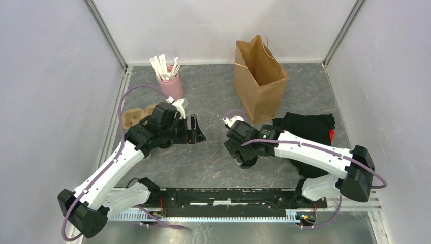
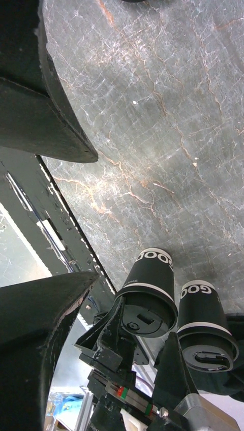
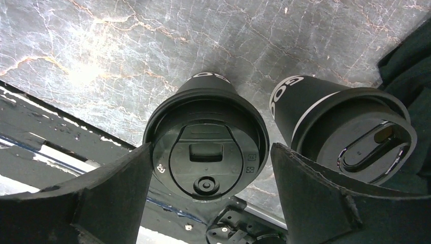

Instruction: Pack the takeout coffee

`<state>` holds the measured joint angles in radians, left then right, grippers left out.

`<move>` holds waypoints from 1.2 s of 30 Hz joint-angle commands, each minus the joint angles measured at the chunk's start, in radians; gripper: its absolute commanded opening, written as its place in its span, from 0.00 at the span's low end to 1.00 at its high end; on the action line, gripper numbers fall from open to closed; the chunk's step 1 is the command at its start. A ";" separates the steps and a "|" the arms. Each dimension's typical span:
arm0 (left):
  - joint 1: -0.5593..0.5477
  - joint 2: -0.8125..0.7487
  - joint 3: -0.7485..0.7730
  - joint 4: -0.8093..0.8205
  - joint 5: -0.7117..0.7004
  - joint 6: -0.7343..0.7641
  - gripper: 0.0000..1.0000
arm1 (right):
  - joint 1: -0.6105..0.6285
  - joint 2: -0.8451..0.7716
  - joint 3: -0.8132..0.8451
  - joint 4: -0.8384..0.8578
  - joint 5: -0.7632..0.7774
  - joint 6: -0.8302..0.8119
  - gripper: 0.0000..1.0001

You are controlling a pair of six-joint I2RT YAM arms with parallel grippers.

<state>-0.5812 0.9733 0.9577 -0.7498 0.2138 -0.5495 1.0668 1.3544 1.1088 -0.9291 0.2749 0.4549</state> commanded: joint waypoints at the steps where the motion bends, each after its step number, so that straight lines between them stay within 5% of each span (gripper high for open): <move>1: -0.005 0.010 0.021 0.041 0.006 -0.032 0.84 | -0.001 -0.038 0.068 -0.062 0.045 -0.011 0.93; 15: -0.005 0.003 0.112 0.019 -0.036 -0.247 0.84 | -0.014 -0.090 0.222 -0.112 0.044 -0.129 0.95; 22: -0.005 -0.083 0.090 -0.022 -0.074 -0.340 0.86 | -0.246 -0.134 0.289 0.066 -0.065 -0.301 0.98; 27: -0.005 -0.137 0.103 -0.080 -0.082 -0.397 0.86 | -0.435 -0.021 0.528 0.043 -0.088 -0.335 0.98; 36: -0.005 -0.036 0.272 -0.140 -0.211 -0.247 0.87 | -0.580 0.095 0.740 0.056 -0.222 -0.374 0.98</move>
<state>-0.5842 0.8837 1.1110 -0.8749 0.0849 -0.8886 0.4927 1.4319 1.8114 -0.8986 0.1547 0.1146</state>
